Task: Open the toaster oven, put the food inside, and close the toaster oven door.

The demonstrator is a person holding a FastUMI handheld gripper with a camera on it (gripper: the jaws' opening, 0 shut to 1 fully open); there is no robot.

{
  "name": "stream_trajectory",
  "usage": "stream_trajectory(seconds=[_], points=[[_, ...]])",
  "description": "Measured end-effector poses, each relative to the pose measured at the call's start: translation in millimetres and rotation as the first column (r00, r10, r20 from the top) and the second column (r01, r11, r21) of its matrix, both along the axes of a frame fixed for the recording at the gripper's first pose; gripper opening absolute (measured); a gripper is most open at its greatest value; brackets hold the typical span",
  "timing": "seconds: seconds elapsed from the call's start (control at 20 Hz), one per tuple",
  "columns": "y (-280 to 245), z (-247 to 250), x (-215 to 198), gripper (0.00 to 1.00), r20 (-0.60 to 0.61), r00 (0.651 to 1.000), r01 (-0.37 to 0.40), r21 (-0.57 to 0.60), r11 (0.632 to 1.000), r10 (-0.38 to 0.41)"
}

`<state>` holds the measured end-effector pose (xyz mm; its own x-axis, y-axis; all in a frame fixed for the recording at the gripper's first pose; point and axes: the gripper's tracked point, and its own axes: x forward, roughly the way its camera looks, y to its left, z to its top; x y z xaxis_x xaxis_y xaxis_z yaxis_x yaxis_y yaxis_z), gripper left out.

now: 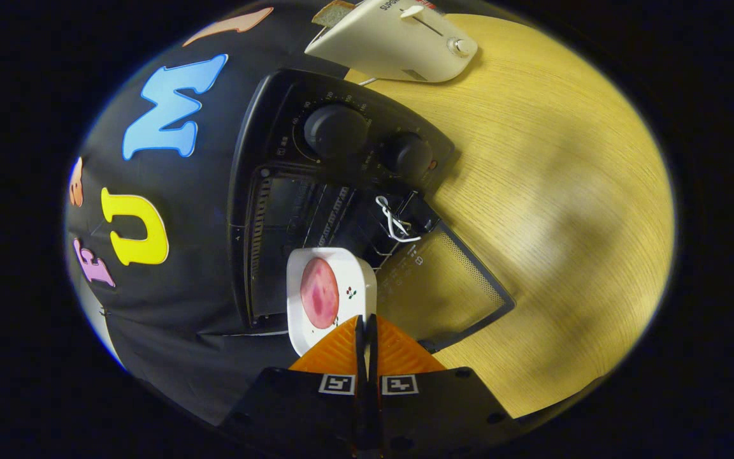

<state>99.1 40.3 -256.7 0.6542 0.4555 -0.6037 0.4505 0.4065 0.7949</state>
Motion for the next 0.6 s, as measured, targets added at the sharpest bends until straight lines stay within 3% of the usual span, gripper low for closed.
stream_trajectory(seconds=[0.35, 0.6], points=[[14, -3, 41, 0.02, 0.013, 0.992, 0.125, 0.079, 0.989, -0.126], [4, -4, 64, 0.02, 0.050, 0.972, 0.227, 0.028, 0.973, -0.228]])
